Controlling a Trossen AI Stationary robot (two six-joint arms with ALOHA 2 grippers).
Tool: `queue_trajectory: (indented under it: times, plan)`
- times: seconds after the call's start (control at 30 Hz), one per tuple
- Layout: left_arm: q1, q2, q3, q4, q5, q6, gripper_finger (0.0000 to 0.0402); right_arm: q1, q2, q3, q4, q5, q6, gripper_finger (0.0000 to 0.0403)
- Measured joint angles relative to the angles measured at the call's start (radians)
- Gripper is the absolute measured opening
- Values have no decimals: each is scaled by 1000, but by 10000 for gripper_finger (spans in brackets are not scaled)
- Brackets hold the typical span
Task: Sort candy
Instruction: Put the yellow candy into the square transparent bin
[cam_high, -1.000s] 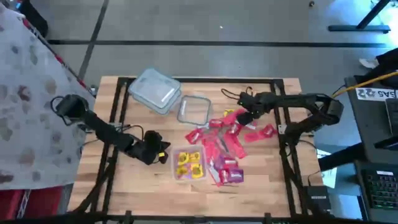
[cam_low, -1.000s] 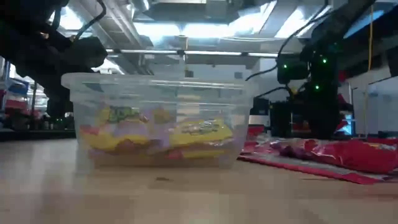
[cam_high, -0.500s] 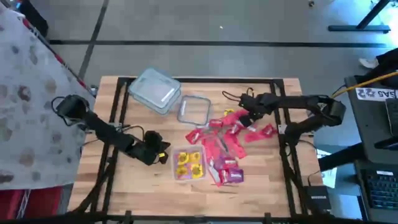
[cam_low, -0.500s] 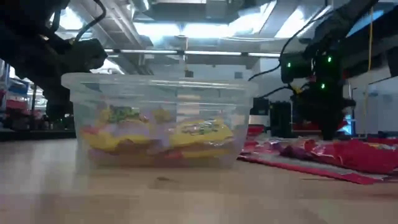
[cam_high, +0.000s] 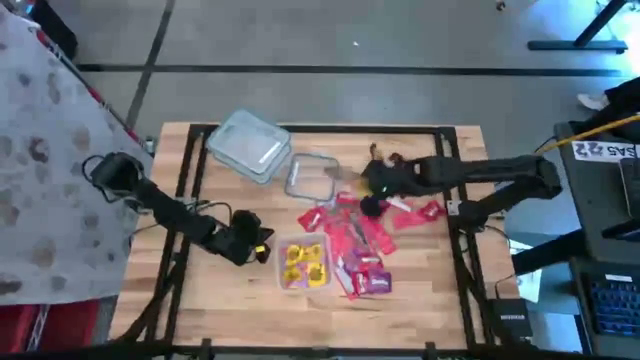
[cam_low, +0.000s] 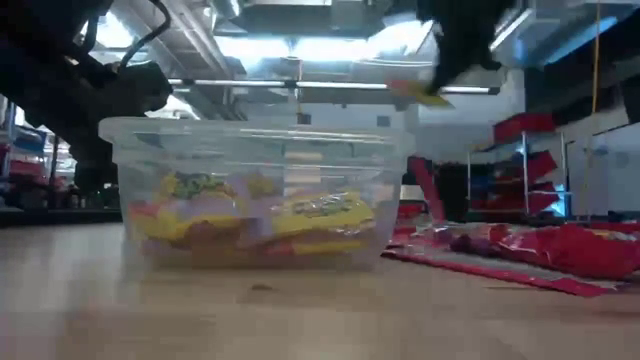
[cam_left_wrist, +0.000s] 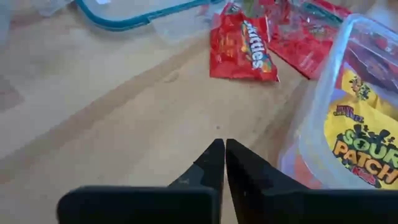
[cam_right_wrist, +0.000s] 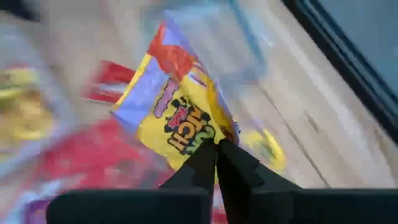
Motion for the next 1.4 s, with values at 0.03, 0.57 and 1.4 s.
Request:
queue_trajectory:
  times: [0.03, 0.57, 1.4]
  plan:
    - [0, 0, 0, 0, 0, 0, 0, 26, 33, 25, 10, -4, -21, 0]
    - [0, 0, 0, 0, 0, -13, 0, 234, 712, 603, -113, -172, -531, 0]
    - [0, 0, 0, -4, 0, -14, 0, 254, 793, 651, -154, -191, -945, 58]
